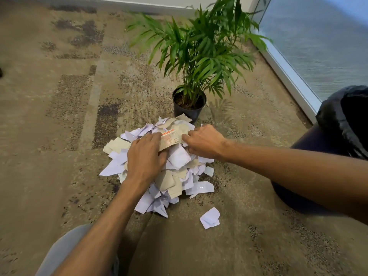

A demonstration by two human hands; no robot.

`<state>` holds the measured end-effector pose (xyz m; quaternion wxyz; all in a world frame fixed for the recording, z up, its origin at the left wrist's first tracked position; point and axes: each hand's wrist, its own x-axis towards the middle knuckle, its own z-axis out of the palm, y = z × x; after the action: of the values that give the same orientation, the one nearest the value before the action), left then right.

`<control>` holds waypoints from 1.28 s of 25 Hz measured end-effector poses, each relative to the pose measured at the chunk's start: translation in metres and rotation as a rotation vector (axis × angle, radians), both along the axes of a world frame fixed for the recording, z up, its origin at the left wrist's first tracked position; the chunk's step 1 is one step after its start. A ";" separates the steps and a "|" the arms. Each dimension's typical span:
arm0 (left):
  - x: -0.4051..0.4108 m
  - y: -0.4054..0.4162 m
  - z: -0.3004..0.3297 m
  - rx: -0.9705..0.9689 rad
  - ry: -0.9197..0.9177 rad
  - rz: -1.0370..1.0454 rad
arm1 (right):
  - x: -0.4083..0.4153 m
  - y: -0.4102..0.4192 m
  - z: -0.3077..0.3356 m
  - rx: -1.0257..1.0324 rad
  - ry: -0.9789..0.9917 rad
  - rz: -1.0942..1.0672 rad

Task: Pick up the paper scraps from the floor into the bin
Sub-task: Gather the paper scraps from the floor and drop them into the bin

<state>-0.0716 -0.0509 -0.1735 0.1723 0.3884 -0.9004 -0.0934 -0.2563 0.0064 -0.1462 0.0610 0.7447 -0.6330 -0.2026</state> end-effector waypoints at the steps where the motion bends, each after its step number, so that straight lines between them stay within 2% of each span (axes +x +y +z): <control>1: 0.001 0.000 0.002 0.019 0.036 0.012 | 0.001 -0.001 0.003 -0.014 -0.002 0.000; 4: 0.004 -0.002 0.011 0.074 0.162 0.050 | -0.001 0.000 0.018 -0.097 -0.070 -0.036; 9: 0.013 -0.005 0.022 0.118 0.359 0.101 | -0.007 0.019 0.049 -0.264 -0.373 -0.244; 14: 0.014 0.004 0.047 0.081 0.441 0.065 | -0.012 0.053 0.084 -0.392 -0.742 -0.418; 16: 0.012 0.009 0.060 0.054 0.452 0.058 | -0.013 0.066 0.098 -0.464 -0.813 -0.453; 23: -0.026 0.040 0.128 0.031 0.542 -0.077 | -0.021 0.112 0.158 -0.729 -0.830 -0.520; 32: -0.136 0.110 0.213 0.123 0.572 -0.359 | -0.058 0.227 0.241 -1.058 -0.419 -0.684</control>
<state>-0.2073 0.0595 0.0400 0.3747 0.1914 -0.8624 -0.2816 -0.3143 0.2336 0.0945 0.2265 0.3952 -0.8462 0.2765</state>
